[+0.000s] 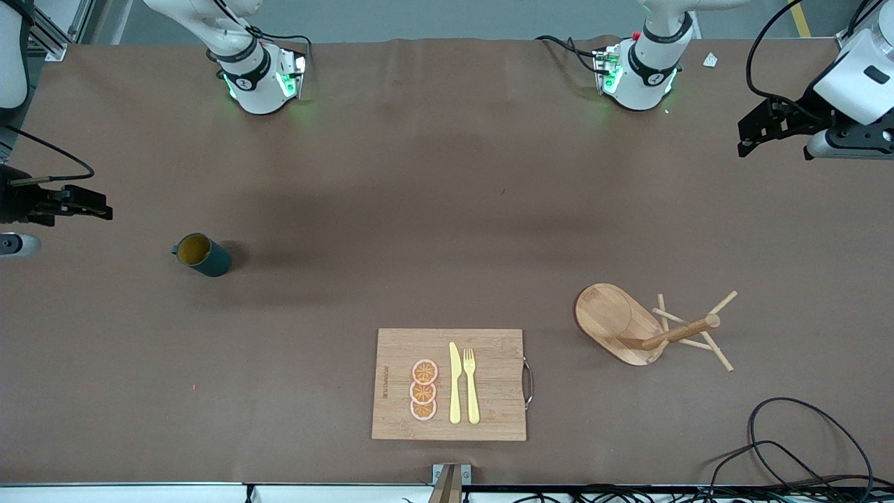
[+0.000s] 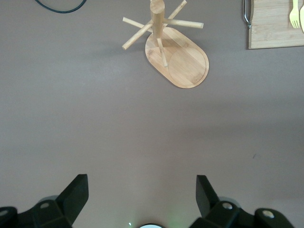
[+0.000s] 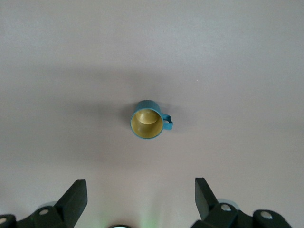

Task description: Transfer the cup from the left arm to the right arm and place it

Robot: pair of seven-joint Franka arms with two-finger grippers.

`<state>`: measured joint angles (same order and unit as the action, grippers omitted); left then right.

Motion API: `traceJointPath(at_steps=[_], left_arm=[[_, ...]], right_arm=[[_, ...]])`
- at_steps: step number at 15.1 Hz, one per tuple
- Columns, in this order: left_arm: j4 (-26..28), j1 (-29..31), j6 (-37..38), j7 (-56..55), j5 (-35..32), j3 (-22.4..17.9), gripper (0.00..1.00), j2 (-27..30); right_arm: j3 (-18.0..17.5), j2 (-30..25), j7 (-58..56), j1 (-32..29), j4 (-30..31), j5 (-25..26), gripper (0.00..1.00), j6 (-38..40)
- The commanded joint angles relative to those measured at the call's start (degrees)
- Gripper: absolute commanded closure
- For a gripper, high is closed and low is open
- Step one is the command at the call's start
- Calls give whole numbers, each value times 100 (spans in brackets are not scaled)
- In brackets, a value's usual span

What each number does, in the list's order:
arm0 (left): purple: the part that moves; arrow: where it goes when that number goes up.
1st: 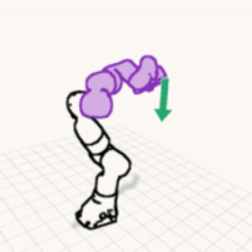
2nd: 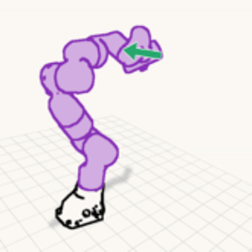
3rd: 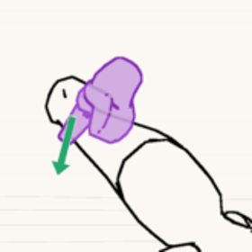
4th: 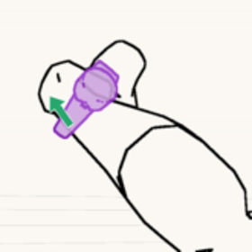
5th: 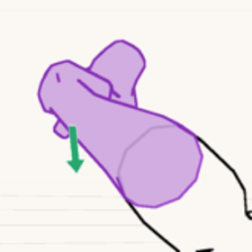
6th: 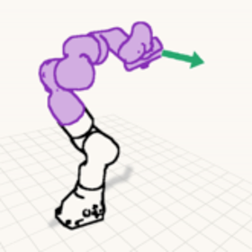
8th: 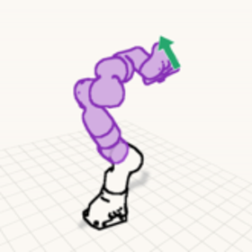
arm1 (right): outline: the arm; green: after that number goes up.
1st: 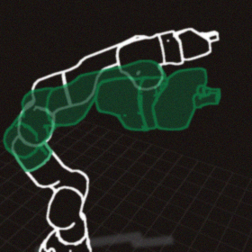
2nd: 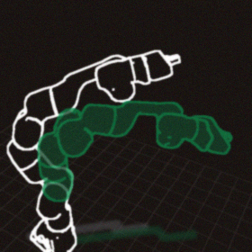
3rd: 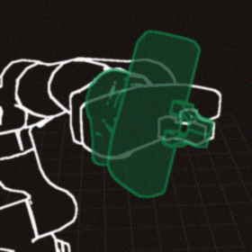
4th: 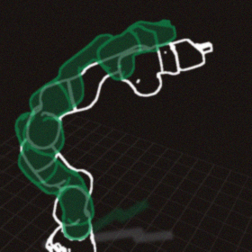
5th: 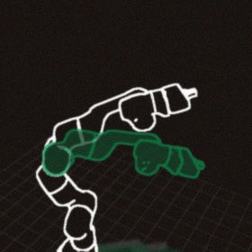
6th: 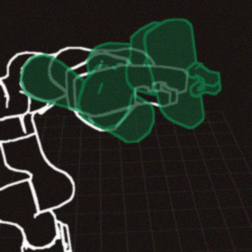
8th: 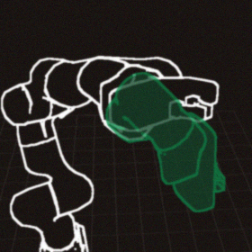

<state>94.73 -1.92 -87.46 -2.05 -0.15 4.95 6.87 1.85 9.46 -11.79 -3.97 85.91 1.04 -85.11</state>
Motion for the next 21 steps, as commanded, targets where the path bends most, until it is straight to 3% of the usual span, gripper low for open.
traceJointPath(at_steps=[1, 4, 14, 21], left_arm=[[10, 42, -26, 82, 103, -12, 0, 86], [54, 51, 1, 82, 120, -29, 0, 182], [-315, 51, 9, 100, 129, -108, 0, -37], [-430, 25, 9, 91, 129, -100, 0, -169]], right_arm=[[0, -75, 202, -8, -48, -287, 0, 135], [0, -374, 826, 176, 31, -263, 0, 302], [0, -1323, 827, 388, 365, 159, 0, 627], [79, -1482, 845, 291, 357, 11, 0, 698]])
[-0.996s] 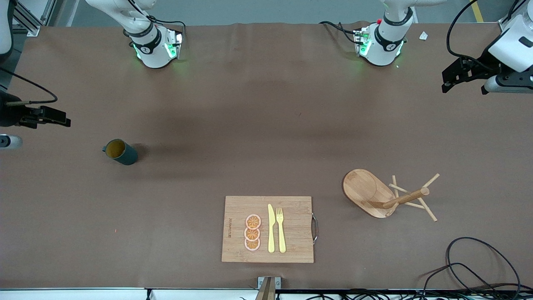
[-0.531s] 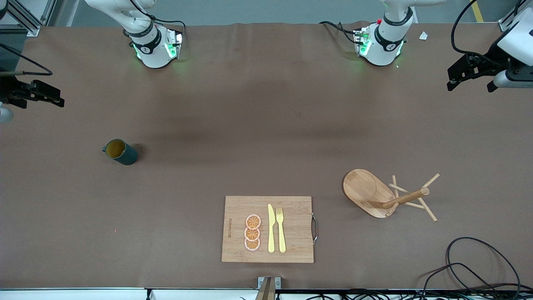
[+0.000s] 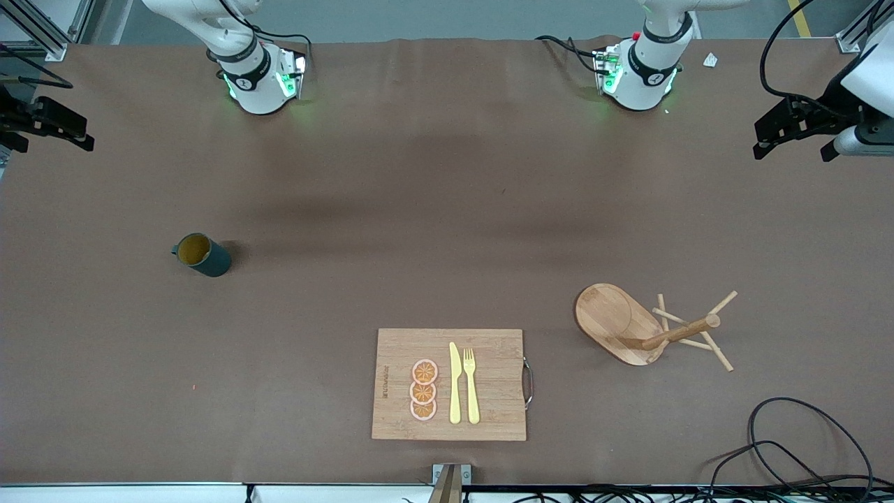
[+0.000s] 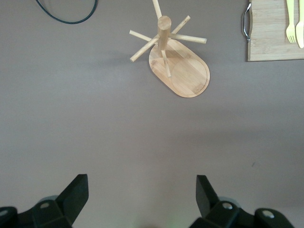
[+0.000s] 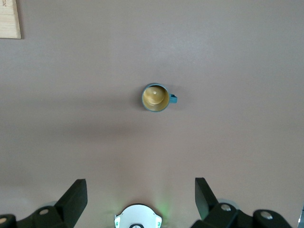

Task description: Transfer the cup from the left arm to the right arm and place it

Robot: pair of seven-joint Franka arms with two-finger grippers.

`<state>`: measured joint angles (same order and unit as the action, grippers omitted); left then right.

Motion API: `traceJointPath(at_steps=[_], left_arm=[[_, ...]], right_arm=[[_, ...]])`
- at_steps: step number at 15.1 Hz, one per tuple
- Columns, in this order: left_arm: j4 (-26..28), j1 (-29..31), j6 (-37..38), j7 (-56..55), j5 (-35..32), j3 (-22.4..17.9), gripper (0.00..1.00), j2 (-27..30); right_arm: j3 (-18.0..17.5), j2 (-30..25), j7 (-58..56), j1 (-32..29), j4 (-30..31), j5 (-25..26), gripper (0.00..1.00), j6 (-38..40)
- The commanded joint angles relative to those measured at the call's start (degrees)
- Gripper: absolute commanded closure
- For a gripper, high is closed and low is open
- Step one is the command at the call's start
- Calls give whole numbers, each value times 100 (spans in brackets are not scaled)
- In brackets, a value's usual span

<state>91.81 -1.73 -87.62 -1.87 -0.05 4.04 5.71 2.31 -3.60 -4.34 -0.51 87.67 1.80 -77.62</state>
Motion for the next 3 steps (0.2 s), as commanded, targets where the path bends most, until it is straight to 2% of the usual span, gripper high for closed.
traceJointPath(at_steps=[1, 3], left_arm=[[-137, -3, 34, 64, 120, -8, 0, -53], [-137, -11, 78, 56, 120, -8, 0, -70]], right_arm=[[41, -194, 100, -63, 172, -170, 0, -60], [41, -212, 91, -194, 154, -259, 0, -69]])
